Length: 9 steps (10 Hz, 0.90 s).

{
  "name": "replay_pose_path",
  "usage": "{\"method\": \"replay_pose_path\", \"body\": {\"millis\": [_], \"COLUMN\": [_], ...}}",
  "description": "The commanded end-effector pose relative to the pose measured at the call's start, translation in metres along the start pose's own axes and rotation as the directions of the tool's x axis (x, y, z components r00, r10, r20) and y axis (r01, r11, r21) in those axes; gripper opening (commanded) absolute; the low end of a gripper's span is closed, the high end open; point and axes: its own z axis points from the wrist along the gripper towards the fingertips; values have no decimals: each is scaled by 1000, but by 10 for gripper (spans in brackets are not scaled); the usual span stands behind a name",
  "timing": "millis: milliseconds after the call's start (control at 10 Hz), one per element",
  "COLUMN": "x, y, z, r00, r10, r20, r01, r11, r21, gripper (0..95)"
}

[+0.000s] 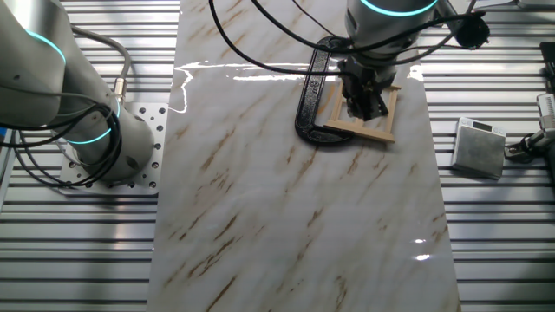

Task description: Close a sliding window

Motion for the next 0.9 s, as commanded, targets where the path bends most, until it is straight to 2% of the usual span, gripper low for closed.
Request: {"method": "replay_pose_path", "body": {"millis": [100, 400, 700, 900], "x": [0, 0, 0, 0], "y": [0, 0, 0, 0], "z": [0, 0, 0, 0], "r00": [1000, 1000, 998, 998], "r10": [-25, -3, 21, 20], "r20": [4, -2, -63, -65], "r01": [25, 3, -22, -21], "r11": [1000, 1000, 1000, 1000], "r21": [0, 1, -21, -20], "gripper": [0, 0, 0, 0]}}
